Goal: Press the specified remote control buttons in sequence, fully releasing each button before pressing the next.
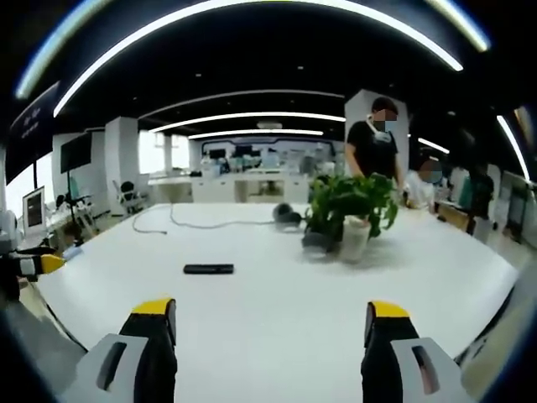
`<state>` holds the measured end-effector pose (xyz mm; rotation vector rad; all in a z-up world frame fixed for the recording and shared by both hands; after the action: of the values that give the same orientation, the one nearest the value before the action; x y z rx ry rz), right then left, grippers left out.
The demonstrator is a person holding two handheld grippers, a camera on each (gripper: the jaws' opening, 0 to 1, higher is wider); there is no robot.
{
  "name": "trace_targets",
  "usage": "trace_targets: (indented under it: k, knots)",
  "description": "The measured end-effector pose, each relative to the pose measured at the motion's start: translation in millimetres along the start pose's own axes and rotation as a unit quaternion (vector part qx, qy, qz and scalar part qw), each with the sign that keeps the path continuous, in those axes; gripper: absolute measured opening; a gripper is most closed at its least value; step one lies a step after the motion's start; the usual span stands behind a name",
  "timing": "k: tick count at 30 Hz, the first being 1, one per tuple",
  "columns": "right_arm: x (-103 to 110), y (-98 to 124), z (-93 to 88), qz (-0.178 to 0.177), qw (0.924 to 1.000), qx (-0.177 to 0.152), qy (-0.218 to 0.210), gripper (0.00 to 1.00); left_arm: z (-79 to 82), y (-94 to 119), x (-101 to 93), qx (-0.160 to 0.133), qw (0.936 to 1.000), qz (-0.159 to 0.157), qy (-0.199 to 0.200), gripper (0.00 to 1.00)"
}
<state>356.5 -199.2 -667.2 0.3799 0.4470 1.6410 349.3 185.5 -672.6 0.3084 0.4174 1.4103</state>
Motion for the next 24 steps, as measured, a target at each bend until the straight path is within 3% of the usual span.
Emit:
trace_targets:
  k: [14,24]
  knots:
    - [-1.3,-0.7,-3.1,0.0,1.0,0.008,-0.001,0.86,-10.8,-2.7,2.9,0.033,0.9993,0.014,-0.012,0.97]
    - [0.9,-1.3,-4.4,0.008,0.9999,0.012,0.0,0.83,-11.3,-2.5,1.1,0.034,0.999,0.013,-0.025,0.98]
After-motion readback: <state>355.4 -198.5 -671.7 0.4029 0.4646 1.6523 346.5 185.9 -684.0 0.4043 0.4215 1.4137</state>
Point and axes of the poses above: the point that each gripper's makers call its tool centre point, and the gripper's own axes: y roughly backward along the fingers, x roughly to its left, z roughly out of its top, the point moved 1 cm from there along y, roughly backward along the fingers, and after that the axes turned 10 degrees about x, right-handed, at the moved point
